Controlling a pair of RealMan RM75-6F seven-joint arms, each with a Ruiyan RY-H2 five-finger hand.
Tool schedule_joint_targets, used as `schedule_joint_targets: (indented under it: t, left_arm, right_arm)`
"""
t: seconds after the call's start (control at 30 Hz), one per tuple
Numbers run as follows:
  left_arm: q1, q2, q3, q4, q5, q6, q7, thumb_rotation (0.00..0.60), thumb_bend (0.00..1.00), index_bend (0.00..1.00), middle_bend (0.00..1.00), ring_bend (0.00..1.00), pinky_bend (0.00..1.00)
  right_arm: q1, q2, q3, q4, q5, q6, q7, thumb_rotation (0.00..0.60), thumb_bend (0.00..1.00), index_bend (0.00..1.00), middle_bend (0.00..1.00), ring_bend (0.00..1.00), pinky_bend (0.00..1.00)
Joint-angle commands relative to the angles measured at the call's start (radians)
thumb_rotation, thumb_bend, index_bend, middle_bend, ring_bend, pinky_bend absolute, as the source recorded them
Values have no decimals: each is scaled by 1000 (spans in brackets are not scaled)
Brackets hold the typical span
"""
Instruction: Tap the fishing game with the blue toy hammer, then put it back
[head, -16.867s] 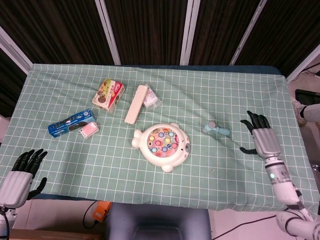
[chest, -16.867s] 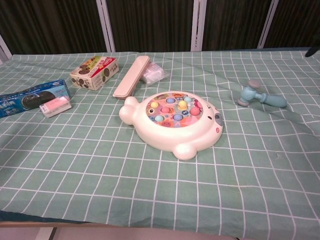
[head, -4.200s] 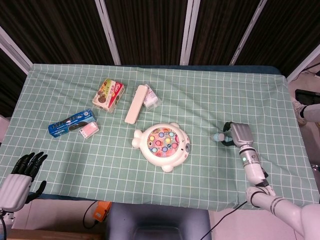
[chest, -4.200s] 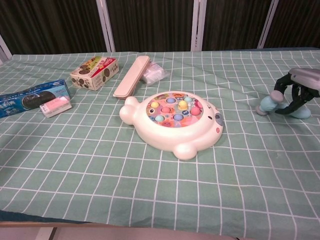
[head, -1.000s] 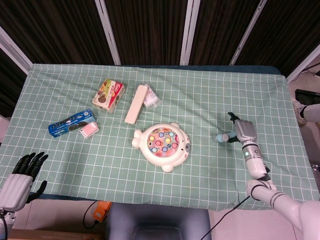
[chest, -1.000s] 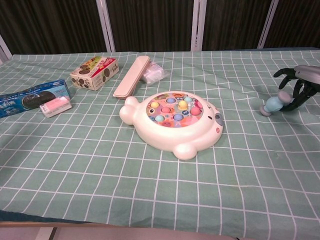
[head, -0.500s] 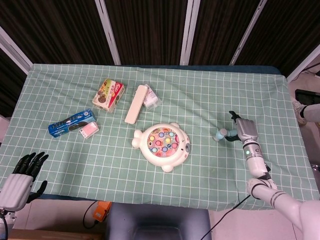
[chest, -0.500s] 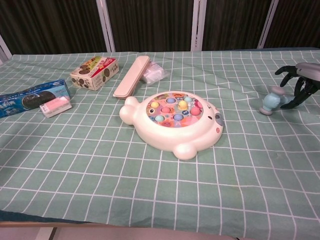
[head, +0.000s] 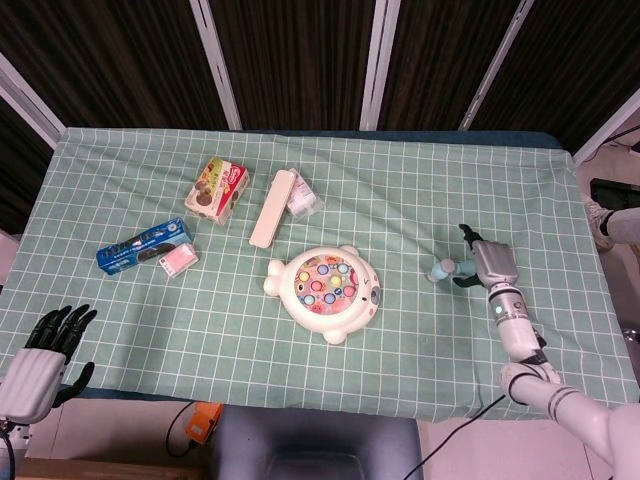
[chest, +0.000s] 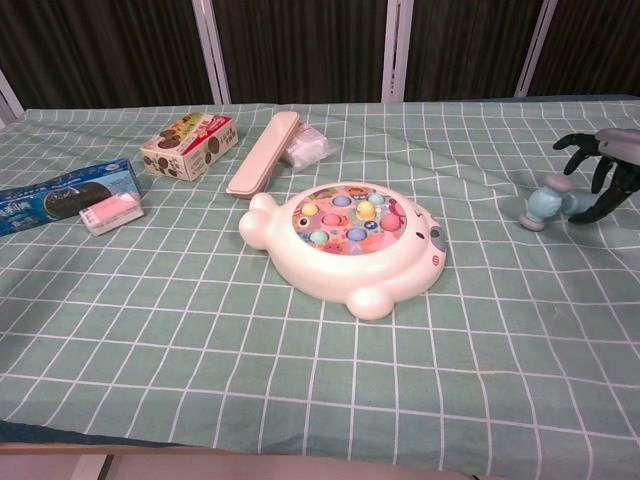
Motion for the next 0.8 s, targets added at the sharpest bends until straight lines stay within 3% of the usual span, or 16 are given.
schedule_joint_targets:
  t: [0.03,0.17,0.23,0.33,0.43,0.53,0.63,0.8]
  left_arm:
    - [0,0,1,0,2,1,1,600,408,0,68,26,97]
    - [2,-1,2,0,6,6,2,600,406,0,68,26,97]
    - [3,-1,2,0,6,7,1,600,407,0,68,26,97]
    - [3,-1,1,1,8,10,-1,600,407,0,68,26,97]
    - [0,-2,0,5,15,14,-12,600,406,0,51,21,97]
    - [-3,-1,0,13,21,17,-29,600,406,0,6,1,97]
    - [-5,1,3,22,36,25,-49,600,405,0,0,0,88]
    - [-10,1,5,37,56,35,-68,600,406,0,0,0,42]
  right_arm:
    - [-7,11,-5,-19,-10,16,-7,600,318,171,303,392,465]
    - [-21,43,-20,-69,-36,33,-5,600,317,115,269,331,406]
    - [-40,67,-36,-115,-77,76,3,600,309,61,220,243,347]
    - [-105,140,-86,-258,-197,222,17,600,293,2,107,94,218]
    - [-188,226,-154,-420,-318,382,-10,600,280,0,22,14,117]
    - [-264,300,-224,-561,-399,505,-122,600,263,0,0,0,16]
    - [-360,353,-305,-691,-466,624,-248,600,261,0,0,0,0]
    - [-483,337,-360,-687,-557,799,-247,600,262,0,0,0,0]
